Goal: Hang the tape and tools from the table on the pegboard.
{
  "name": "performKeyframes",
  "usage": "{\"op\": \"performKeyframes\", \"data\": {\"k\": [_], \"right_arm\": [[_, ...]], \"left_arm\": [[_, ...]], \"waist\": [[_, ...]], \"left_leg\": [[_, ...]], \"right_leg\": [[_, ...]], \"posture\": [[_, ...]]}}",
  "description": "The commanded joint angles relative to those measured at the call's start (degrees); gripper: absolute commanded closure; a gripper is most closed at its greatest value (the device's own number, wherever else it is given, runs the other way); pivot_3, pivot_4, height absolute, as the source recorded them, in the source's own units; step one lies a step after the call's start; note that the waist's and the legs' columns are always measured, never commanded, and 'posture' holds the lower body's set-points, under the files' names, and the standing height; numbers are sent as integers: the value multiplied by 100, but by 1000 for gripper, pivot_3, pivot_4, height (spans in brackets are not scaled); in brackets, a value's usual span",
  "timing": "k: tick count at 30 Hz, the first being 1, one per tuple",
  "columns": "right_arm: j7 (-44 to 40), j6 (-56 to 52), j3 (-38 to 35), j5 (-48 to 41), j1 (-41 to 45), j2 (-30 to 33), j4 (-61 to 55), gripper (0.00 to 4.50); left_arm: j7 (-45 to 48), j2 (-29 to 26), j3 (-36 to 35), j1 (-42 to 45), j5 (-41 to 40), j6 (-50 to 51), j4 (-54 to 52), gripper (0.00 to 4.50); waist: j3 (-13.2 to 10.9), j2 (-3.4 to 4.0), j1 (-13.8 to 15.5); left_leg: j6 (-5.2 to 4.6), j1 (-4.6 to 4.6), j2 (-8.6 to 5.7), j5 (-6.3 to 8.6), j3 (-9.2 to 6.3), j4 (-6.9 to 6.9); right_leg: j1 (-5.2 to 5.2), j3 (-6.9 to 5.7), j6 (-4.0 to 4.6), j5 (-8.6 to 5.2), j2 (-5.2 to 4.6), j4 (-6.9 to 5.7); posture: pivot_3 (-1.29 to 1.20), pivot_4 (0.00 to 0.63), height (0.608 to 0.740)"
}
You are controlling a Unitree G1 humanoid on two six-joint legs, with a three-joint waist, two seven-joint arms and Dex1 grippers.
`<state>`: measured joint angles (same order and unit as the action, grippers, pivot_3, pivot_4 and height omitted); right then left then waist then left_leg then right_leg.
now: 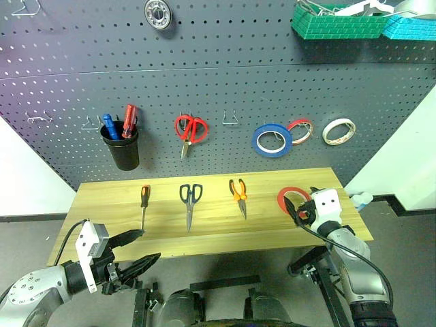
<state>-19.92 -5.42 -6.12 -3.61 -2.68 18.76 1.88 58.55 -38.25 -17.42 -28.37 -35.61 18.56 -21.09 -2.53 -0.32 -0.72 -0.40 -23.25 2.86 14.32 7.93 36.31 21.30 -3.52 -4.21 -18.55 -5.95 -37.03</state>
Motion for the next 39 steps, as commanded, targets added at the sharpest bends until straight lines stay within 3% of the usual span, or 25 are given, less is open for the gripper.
{"op": "performKeyframes", "data": {"k": [1,19,30,39], "right_arm": [[-125,-136,105,77,217,178,30,0],[-606,-2004,793,473,1552,742,936,0],[-784,-2327,966,645,2411,879,2025,0],[-990,-2213,1374,930,2582,925,2626,0]], "left_arm": [[-41,1,-93,91,-94,-24,-259,35],[-291,168,-55,-153,-78,-7,-642,35],[-414,230,-137,-347,-130,9,-777,35],[-460,271,-190,-436,-160,-30,-867,35]], "waist": [[-11,4,-3],[-195,1,0],[-315,-6,6],[-381,-14,6]], "left_leg": [[0,0,0,0,0,-1],[-1,-5,-1,-1,1,-3],[-12,-12,-1,-8,1,-6],[-15,-19,-2,-10,2,-12]], "right_leg": [[1,0,0,0,-1,0],[6,4,3,0,-11,0],[7,3,3,0,-11,0],[5,3,2,0,-12,1]], "posture": [[65,49,740],[93,86,740],[114,106,740],[125,116,740]]}}
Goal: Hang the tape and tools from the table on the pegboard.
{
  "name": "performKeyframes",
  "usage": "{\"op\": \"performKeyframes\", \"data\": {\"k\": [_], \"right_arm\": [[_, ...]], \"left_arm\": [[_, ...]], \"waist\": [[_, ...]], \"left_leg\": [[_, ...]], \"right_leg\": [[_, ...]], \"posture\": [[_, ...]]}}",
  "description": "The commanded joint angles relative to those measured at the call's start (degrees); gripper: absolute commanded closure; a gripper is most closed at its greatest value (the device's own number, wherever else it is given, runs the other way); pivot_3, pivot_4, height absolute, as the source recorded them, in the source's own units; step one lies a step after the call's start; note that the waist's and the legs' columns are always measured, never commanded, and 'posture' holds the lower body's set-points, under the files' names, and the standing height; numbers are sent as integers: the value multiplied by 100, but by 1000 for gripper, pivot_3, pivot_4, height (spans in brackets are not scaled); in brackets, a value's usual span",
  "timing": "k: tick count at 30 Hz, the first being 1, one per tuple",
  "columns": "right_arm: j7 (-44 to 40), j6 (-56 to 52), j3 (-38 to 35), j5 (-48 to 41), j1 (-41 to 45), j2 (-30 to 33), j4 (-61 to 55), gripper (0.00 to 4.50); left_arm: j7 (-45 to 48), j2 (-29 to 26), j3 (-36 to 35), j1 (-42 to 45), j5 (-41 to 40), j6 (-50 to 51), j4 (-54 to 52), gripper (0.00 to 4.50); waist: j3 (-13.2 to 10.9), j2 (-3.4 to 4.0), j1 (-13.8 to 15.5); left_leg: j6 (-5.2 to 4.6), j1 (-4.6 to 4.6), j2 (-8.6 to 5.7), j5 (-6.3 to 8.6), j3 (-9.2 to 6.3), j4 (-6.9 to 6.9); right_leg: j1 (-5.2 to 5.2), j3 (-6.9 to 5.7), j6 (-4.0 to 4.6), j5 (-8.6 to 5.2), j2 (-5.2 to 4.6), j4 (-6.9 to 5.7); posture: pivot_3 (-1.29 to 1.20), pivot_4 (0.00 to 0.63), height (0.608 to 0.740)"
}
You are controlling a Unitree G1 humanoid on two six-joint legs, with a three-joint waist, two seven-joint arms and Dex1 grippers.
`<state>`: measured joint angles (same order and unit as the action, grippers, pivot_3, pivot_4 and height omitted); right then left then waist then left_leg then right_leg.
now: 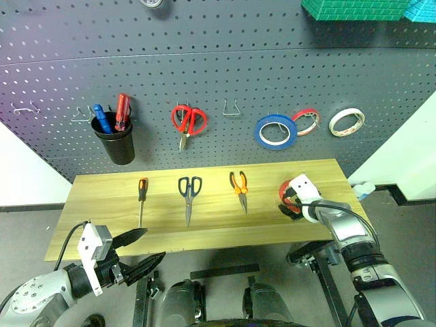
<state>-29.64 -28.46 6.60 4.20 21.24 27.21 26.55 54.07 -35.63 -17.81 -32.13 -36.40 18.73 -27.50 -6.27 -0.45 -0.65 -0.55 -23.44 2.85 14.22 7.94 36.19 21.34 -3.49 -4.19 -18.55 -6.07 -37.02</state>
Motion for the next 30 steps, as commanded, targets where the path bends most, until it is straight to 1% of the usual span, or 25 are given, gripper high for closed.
{"op": "performKeyframes", "data": {"k": [1,5,8,12,18,24,27,30], "right_arm": [[-9,144,154,204,203,84,244,0],[221,348,97,254,558,21,882,0],[143,365,0,113,806,-63,1360,0],[262,611,-34,138,1102,-89,1991,0],[87,579,-79,16,1299,-177,2460,0],[196,768,-145,44,1495,-202,2917,0],[175,947,-59,137,1601,-218,3152,0],[141,1074,4,212,1679,-236,3345,569]], "left_arm": [[-18,8,-157,-72,-84,-51,-234,35],[-44,3,-172,-112,-109,-36,-276,35],[-62,2,-200,-130,-149,-3,-300,35],[-81,12,-259,-180,-164,-8,-329,35],[-89,31,-312,-270,-163,-35,-386,35],[-65,40,-340,-317,-168,-66,-383,35],[-58,38,-360,-310,-178,-66,-367,35],[-45,39,-368,-323,-163,-77,-365,0]], "waist": [[-11,-3,-4],[-42,0,-10],[-52,3,-5],[-61,-1,7],[-87,2,5],[-101,2,2],[-105,1,4],[-114,-1,4]], "left_leg": [[0,0,0,0,0,0],[0,0,0,0,1,1],[1,0,0,-1,1,1],[1,-1,0,-1,1,-2],[1,-2,-1,-1,1,-1],[2,-2,-1,-1,1,-1],[2,-2,0,-1,1,-2],[2,-2,-1,-1,1,-2]], "right_leg": [[0,0,0,0,0,0],[1,0,0,0,0,0],[1,0,0,0,0,0],[0,-1,0,0,1,2],[0,-2,-1,1,1,1],[0,-2,-1,1,1,1],[0,-2,-1,1,1,1],[0,-2,-1,0,0,2]], "posture": [[127,117,740],[133,121,740],[140,120,740],[149,122,740],[162,125,740],[165,133,740],[170,135,740],[170,135,740]]}}
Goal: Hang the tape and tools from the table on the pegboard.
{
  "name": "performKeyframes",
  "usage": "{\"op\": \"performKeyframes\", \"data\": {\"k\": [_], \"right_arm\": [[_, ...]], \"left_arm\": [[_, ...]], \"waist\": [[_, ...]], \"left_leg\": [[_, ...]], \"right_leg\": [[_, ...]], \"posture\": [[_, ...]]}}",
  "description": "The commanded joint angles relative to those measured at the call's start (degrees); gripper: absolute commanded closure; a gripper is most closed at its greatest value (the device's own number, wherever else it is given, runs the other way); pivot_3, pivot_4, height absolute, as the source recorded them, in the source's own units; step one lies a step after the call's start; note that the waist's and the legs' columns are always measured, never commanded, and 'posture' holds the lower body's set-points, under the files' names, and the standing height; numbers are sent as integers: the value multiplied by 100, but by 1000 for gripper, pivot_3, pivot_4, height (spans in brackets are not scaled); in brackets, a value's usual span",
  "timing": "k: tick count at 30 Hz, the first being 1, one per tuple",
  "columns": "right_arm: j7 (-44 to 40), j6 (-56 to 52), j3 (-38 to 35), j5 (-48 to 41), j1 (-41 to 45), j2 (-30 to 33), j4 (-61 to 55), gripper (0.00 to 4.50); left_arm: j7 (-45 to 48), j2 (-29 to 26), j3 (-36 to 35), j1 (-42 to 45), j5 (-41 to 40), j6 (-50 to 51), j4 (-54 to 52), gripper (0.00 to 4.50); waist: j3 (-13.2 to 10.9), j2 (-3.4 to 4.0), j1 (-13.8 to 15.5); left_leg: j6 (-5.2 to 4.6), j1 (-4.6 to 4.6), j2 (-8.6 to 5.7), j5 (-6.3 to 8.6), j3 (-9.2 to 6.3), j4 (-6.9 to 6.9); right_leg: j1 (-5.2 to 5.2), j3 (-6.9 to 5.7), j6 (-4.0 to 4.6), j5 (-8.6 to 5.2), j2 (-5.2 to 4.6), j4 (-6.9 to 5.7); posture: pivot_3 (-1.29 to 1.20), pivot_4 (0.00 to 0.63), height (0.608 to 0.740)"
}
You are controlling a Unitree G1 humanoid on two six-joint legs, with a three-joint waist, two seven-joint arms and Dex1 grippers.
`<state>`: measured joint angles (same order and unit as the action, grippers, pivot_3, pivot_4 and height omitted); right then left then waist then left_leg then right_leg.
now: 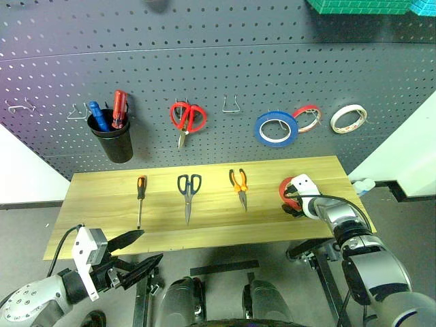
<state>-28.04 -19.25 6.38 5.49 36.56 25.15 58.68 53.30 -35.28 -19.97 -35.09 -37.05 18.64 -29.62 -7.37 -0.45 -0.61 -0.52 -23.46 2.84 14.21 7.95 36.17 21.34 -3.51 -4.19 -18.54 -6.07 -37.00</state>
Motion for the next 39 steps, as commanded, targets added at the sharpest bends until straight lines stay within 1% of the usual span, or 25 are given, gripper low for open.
{"op": "performKeyframes", "data": {"k": [1,7,8,9,10,17,23,26,29,34,39], "right_arm": [[-55,189,78,130,154,-42,161,858],[-87,282,113,211,169,-99,255,3024],[-98,279,117,217,167,-104,253,3296],[-111,276,111,219,165,-107,251,3667],[-121,277,108,226,162,-106,247,3818],[-126,308,56,248,111,-78,264,3823],[-156,290,-200,18,120,-130,232,3823],[-398,207,-334,-189,53,-214,67,3823],[-597,292,-321,-249,-94,-274,-158,3823],[-882,205,-582,-630,-354,-358,-638,3823],[-1078,50,-870,-960,-655,-294,-1080,3823]], "left_arm": [[35,0,-160,-25,-98,-68,-146,0],[69,-7,-187,-16,-97,-98,-138,0],[78,-7,-184,-13,-90,-110,-134,0],[100,-5,-184,-21,-96,-125,-138,0],[131,0,-181,-29,-100,-152,-145,0],[400,57,-302,-115,-268,-302,-183,0],[327,236,-656,-96,-931,-161,-295,0],[364,339,-658,-283,-897,-251,-407,0],[345,427,-548,-388,-747,-350,-561,0],[134,382,-484,-173,-742,-258,-722,0],[-27,298,-405,10,-746,-150,-805,0]], "waist": [[-10,-1,1],[-11,-2,0],[-11,-2,-1],[-11,-2,-2],[-11,-2,-2],[-11,-3,-5],[-11,-3,-7],[-9,-5,-17],[-7,-9,-15],[-1,-18,-6],[2,-22,-10]], "left_leg": [[0,0,0,0,0,0],[13,0,0,8,0,-1],[15,0,0,8,0,-1],[15,0,0,9,0,-1],[15,0,0,9,0,-1],[16,0,0,9,0,-2],[16,-1,0,9,0,-2],[16,-2,-1,9,1,-2],[8,-3,-1,4,2,-3],[19,-3,2,5,0,0],[9,-3,2,-2,1,-1]], "right_leg": [[0,0,0,0,0,0],[1,0,0,0,-2,0],[1,0,0,0,-3,0],[1,0,0,0,-3,0],[1,0,0,0,-3,1],[3,0,0,0,-3,1],[3,0,0,0,-3,2],[3,0,0,0,-2,2],[3,0,-2,1,1,3],[1,-2,-2,1,8,0],[0,-2,-18,10,13,0]], "posture": [[171,134,740],[171,129,740],[166,125,740],[166,125,740],[166,124,740],[158,114,740],[156,100,740],[157,95,740],[158,91,740],[151,79,740],[133,70,740]]}}
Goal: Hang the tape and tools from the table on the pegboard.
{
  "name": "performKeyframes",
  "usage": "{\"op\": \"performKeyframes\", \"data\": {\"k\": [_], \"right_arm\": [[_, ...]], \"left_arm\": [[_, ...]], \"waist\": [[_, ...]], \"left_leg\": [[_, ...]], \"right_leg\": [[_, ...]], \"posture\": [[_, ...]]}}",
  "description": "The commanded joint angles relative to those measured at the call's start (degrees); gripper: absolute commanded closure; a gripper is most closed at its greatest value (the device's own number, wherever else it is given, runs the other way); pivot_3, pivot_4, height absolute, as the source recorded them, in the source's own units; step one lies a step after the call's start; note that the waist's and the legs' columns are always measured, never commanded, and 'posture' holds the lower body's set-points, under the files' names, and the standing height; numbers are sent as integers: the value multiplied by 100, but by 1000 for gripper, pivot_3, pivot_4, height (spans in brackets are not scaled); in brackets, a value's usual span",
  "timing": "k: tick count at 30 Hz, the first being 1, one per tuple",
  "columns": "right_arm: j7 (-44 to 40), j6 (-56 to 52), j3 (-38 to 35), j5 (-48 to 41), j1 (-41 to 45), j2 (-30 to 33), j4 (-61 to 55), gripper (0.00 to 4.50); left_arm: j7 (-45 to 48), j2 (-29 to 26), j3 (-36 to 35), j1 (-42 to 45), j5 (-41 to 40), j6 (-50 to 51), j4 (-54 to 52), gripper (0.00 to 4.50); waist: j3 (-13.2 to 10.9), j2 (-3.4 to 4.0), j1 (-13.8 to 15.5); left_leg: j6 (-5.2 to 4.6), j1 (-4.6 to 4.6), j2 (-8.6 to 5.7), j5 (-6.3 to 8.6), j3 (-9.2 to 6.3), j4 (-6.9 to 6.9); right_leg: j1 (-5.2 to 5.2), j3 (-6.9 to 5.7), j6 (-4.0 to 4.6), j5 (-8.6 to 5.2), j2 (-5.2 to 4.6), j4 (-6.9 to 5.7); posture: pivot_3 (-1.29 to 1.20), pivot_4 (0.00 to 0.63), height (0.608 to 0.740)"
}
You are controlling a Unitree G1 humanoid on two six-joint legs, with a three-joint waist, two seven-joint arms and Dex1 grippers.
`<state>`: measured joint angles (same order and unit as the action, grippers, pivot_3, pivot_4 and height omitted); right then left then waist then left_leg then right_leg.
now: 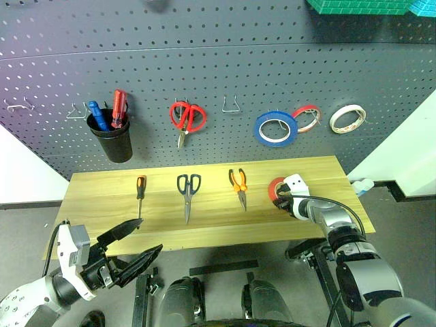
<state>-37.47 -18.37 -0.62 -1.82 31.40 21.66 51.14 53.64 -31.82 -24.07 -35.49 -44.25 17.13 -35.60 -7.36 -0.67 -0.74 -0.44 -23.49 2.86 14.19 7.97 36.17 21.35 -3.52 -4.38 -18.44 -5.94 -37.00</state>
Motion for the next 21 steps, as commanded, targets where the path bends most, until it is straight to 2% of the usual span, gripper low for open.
{"op": "performKeyframes", "data": {"k": [1,7,10,17,21], "right_arm": [[-192,-124,-239,-315,-193,78,-394,3823],[-195,-362,-818,-917,-509,99,-990,3823],[-166,-442,-847,-994,-905,101,-1509,3823],[30,-777,-1387,-1744,-1657,-177,-2786,3823],[181,-594,-1608,-1984,-1924,-297,-3216,3823]], "left_arm": [[-74,-53,33,85,-8,-7,-202,0],[-60,-81,109,291,-24,-15,-70,0],[-19,-108,112,376,-7,-22,18,0],[84,-145,142,594,75,-88,243,0],[174,-127,165,756,76,-110,450,0]], "waist": [[1,-1,3],[8,-1,5],[16,-4,10],[81,5,-9],[147,5,-11]], "left_leg": [[-1,0,0,-1,0,-1],[3,0,1,-5,0,0],[3,0,0,-6,1,0],[4,0,1,-7,2,2],[6,1,5,-7,2,2]], "right_leg": [[0,0,-1,0,1,0],[0,-2,-4,2,7,-3],[0,-2,-6,2,7,-2],[1,-7,-16,7,18,-7],[1,-6,-16,8,25,-9]], "posture": [[131,69,740],[118,54,740],[113,48,740],[95,33,740],[82,25,740]]}}
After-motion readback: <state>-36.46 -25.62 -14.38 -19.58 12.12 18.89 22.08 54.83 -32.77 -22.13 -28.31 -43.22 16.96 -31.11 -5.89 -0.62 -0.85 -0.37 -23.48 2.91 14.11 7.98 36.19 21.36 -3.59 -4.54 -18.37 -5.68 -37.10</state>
